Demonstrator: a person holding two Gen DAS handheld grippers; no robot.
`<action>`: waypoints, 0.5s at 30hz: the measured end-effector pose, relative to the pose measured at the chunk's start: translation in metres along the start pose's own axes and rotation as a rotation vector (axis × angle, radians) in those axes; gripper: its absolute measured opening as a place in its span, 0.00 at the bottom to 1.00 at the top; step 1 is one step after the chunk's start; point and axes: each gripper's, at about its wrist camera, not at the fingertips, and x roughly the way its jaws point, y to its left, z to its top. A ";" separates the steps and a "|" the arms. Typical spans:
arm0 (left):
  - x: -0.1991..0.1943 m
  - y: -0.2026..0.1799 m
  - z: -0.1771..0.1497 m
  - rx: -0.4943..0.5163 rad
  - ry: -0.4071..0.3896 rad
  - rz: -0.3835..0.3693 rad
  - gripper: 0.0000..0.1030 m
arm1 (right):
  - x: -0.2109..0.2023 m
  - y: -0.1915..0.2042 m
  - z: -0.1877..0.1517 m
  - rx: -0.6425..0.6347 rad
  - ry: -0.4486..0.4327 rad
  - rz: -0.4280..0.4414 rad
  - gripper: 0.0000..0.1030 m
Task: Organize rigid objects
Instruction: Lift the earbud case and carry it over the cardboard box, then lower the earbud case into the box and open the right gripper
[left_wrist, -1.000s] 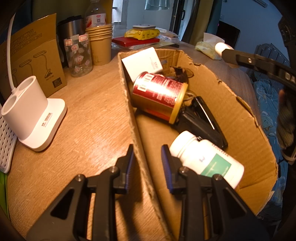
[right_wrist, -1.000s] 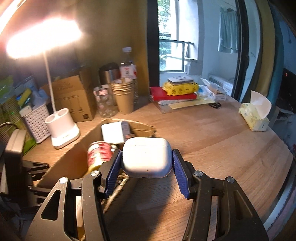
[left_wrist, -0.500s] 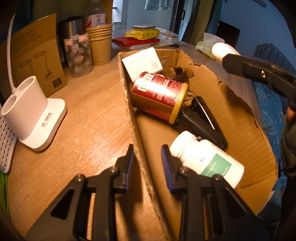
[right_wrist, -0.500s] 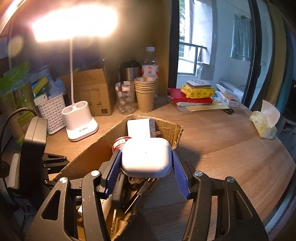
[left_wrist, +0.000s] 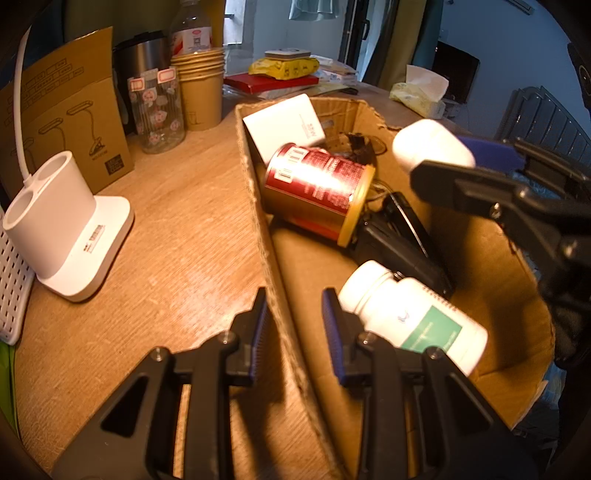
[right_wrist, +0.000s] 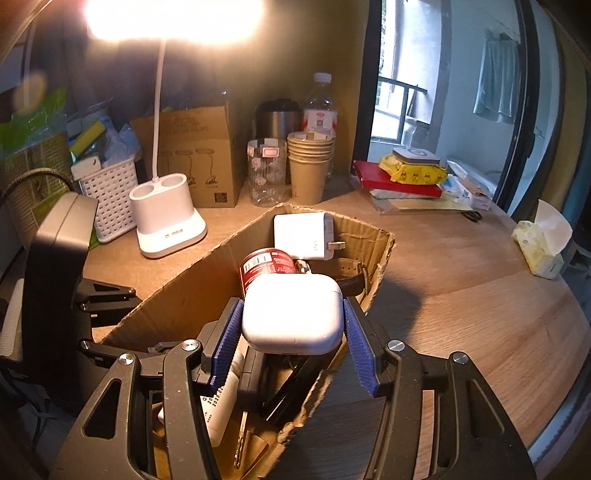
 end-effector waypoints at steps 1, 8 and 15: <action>0.000 0.000 0.000 0.000 0.000 0.000 0.29 | 0.001 0.001 -0.001 -0.004 0.002 0.001 0.56; 0.000 0.000 0.000 0.000 0.000 0.000 0.29 | 0.007 0.007 -0.004 -0.015 0.021 0.007 0.56; 0.000 0.000 0.000 0.001 0.000 0.001 0.29 | 0.015 0.012 -0.007 -0.046 0.056 -0.012 0.56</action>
